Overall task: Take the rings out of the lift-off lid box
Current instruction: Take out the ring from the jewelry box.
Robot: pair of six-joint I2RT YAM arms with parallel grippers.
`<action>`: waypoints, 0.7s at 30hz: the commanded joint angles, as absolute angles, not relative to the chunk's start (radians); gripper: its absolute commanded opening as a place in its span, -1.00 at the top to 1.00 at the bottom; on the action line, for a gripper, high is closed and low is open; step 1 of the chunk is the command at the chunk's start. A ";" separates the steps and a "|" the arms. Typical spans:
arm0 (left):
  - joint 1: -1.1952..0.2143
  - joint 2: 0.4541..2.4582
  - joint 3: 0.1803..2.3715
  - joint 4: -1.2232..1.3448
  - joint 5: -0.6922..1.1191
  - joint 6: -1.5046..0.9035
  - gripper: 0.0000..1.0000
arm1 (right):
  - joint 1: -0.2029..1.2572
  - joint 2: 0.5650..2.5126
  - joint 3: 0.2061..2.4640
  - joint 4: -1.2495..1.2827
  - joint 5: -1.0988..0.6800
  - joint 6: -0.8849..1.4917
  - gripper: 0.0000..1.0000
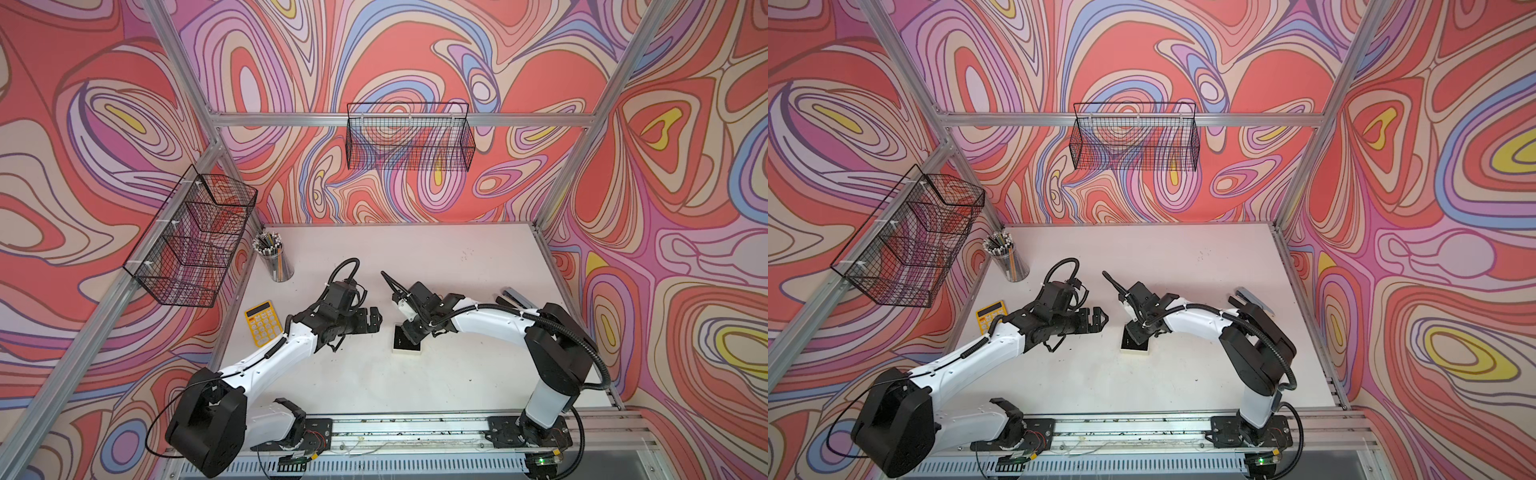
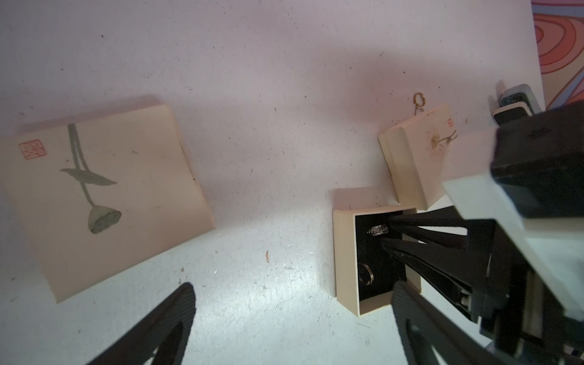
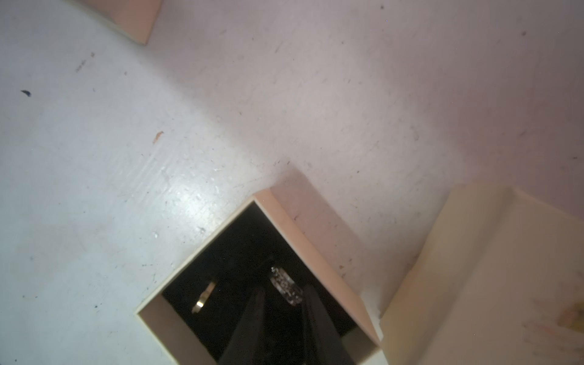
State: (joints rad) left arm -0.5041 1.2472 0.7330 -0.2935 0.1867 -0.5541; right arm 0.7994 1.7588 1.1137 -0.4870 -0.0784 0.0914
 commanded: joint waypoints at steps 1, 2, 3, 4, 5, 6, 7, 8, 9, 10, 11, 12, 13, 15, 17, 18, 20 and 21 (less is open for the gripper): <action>-0.499 1.250 0.738 -0.290 0.189 -0.561 -1.00 | 0.796 1.739 1.124 -0.475 -0.104 0.085 0.55; -0.499 1.249 0.738 -0.291 0.188 -0.561 -1.00 | 0.795 1.742 1.127 -0.478 -0.105 0.083 0.54; -0.499 1.249 0.738 -0.291 0.188 -0.560 -1.00 | 0.796 1.749 1.129 -0.480 -0.103 0.083 0.55; -0.499 1.247 0.738 -0.292 0.189 -0.561 -1.00 | 0.796 1.753 1.131 -0.484 -0.103 0.079 0.55; -0.499 1.246 0.738 -0.294 0.189 -0.561 -1.00 | 0.795 1.758 1.131 -0.485 -0.103 0.077 0.55; -0.499 1.245 0.738 -0.296 0.189 -0.561 -1.00 | 0.796 1.761 1.131 -0.485 -0.104 0.075 0.55; -0.499 1.243 0.736 -0.296 0.187 -0.561 -1.00 | 0.796 1.762 1.131 -0.486 -0.104 0.076 0.55; -0.499 1.243 0.736 -0.297 0.184 -0.561 -1.00 | 0.796 1.762 1.131 -0.484 -0.107 0.072 0.55; -0.499 1.243 0.736 -0.297 0.183 -0.561 -1.00 | 0.795 1.763 1.129 -0.484 -0.107 0.071 0.55; -0.499 1.243 0.735 -0.296 0.182 -0.561 -1.00 | 0.795 1.765 1.129 -0.482 -0.107 0.071 0.55; -0.499 1.244 0.735 -0.296 0.184 -0.561 -1.00 | 0.795 1.766 1.130 -0.482 -0.107 0.069 0.55; -0.499 1.244 0.735 -0.296 0.185 -0.561 -1.00 | 0.796 1.766 1.131 -0.482 -0.105 0.069 0.55; -0.500 1.246 0.735 -0.295 0.186 -0.561 -1.00 | 0.795 1.766 1.131 -0.483 -0.103 0.069 0.55; -0.500 1.247 0.736 -0.295 0.187 -0.560 -1.00 | 0.796 1.792 1.133 -0.482 -0.100 0.069 0.55; -0.499 1.246 0.736 -0.295 0.187 -0.561 -1.00 | 0.796 1.799 1.134 -0.480 -0.099 0.067 0.56; -0.499 1.246 0.736 -0.295 0.186 -0.563 -1.00 | 0.795 1.802 1.135 -0.479 -0.098 0.068 0.56; -0.499 1.248 0.736 -0.295 0.186 -0.562 -1.00 | 0.795 1.811 1.137 -0.483 -0.097 0.069 0.56; -0.499 1.249 0.736 -0.295 0.187 -0.563 -1.00 | 0.796 1.815 1.137 -0.485 -0.096 0.068 0.57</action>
State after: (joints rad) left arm -0.5041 1.2472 0.7330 -0.2939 0.1867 -0.5541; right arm 0.7994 1.7924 1.1152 -0.4831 -0.0971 0.0895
